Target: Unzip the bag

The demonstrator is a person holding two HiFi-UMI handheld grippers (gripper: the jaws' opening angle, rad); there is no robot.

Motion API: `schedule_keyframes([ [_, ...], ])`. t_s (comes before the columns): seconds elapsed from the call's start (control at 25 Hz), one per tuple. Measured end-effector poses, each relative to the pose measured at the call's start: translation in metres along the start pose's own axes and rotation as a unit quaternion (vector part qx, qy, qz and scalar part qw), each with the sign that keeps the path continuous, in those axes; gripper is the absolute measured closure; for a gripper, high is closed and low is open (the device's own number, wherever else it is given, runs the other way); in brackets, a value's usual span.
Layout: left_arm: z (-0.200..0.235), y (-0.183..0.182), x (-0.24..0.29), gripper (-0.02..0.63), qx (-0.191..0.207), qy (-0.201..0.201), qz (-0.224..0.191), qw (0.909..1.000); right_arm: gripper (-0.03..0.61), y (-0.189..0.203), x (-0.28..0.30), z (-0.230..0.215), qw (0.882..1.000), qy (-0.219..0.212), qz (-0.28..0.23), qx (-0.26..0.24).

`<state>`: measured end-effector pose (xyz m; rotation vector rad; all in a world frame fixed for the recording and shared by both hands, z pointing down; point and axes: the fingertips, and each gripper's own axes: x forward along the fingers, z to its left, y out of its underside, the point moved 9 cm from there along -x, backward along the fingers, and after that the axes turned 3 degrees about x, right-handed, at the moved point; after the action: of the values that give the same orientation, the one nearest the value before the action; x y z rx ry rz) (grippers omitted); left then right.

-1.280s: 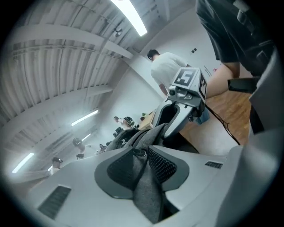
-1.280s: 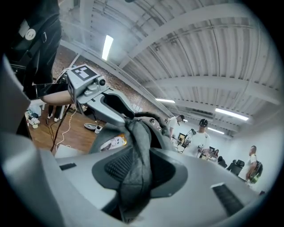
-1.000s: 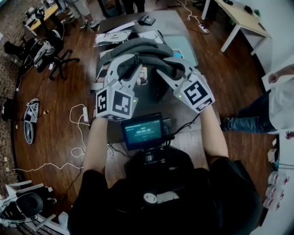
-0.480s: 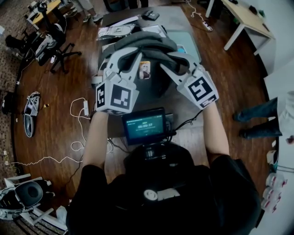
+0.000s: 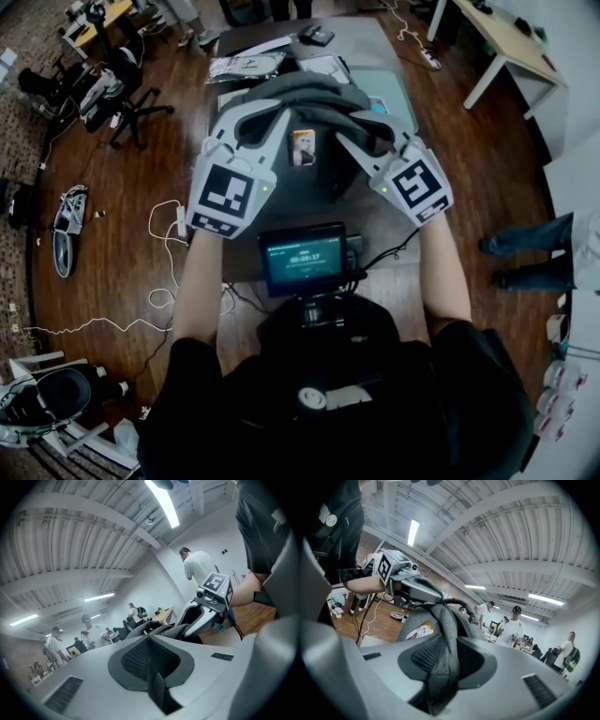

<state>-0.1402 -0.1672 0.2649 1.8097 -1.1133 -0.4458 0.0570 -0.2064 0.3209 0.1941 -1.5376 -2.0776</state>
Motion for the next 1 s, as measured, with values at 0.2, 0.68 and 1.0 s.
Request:
schedule_keyframes([
  [0.2,0.007,0.004,-0.012,0.607,0.006,0.021,0.008,0.9997,0.459,0.001,0.001,0.0,1.0,-0.013,0.003,0.0],
  [0.68,0.009,0.04,-0.05,0.607,-0.081,-0.031,-0.004,0.9962,0.462,0.008,-0.008,-0.002,1.0,-0.009,-0.006,0.018],
  [1.0,0.018,0.053,-0.062,0.607,-0.083,-0.049,0.0,0.9953,0.462,0.006,0.0,-0.002,1.0,-0.007,-0.002,0.021],
])
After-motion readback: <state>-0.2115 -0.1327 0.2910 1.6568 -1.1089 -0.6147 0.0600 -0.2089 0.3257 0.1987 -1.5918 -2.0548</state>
